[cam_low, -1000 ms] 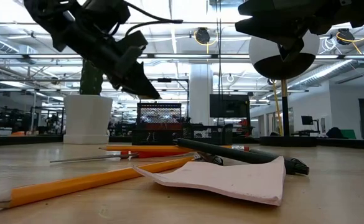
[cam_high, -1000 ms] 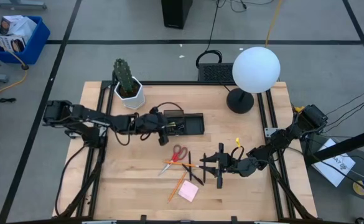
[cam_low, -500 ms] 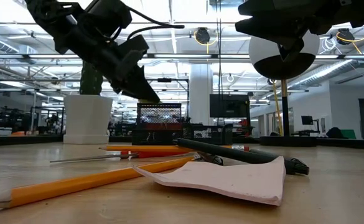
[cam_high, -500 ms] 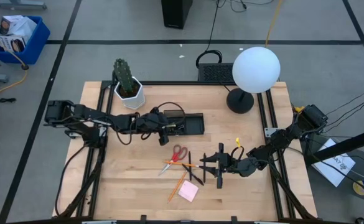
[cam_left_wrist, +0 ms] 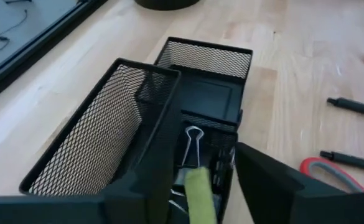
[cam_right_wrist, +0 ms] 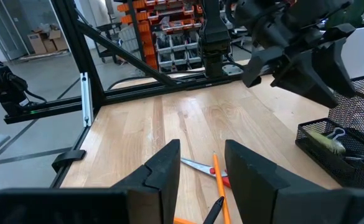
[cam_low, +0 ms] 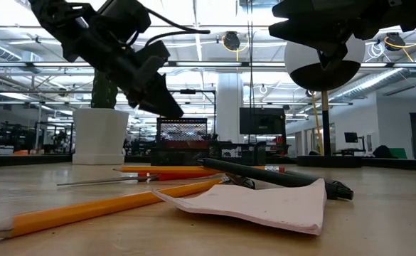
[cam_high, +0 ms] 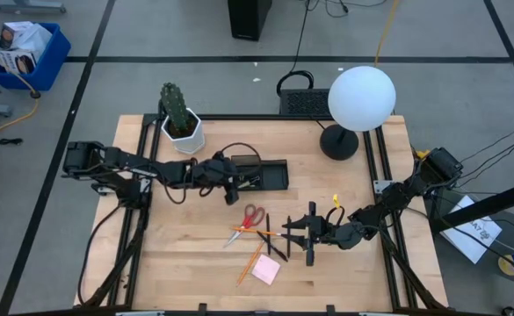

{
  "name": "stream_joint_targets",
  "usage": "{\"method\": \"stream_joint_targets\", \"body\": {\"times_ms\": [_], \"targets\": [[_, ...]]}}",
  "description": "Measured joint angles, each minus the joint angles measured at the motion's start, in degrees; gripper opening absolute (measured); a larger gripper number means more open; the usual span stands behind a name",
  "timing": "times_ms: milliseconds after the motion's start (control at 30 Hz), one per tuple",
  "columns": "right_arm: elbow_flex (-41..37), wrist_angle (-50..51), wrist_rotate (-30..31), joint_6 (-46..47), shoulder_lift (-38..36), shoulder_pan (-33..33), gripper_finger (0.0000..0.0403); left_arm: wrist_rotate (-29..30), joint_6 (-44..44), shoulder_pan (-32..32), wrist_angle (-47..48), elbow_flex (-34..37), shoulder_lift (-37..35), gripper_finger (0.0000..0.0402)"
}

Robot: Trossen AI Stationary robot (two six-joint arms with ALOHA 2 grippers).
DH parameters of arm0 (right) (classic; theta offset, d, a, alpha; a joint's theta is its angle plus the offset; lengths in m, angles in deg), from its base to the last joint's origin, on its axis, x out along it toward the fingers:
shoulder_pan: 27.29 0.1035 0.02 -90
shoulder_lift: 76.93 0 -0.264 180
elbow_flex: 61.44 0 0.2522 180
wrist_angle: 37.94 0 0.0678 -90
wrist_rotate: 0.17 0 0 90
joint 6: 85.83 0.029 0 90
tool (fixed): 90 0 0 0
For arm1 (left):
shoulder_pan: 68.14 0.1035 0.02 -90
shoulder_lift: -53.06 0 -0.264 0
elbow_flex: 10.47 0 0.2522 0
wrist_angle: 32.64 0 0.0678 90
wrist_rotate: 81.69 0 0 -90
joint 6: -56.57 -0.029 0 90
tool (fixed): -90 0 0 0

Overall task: Pick and place office supplies into organizer
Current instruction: Put the top orange pencil into the top left of the desk organizer

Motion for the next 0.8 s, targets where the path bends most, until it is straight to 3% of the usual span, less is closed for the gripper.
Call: {"method": "stream_joint_targets", "body": {"times_ms": [267,533,800], "targets": [[0.0,0.0,0.0,0.0,0.0,0.0,0.0118,-0.3,1.3,-0.6,0.3,0.0,0.0,0.0238],[0.0,0.8,-6.5,3.2,0.0,0.0,0.0118,-4.5,5.2,-5.1,0.6,0.0,0.0,0.0223],[0.2,5.1,-6.2,4.4,3.5,-1.2,0.0118,-4.6,8.8,-13.4,2.8,0.0,0.0,0.0202]]}}
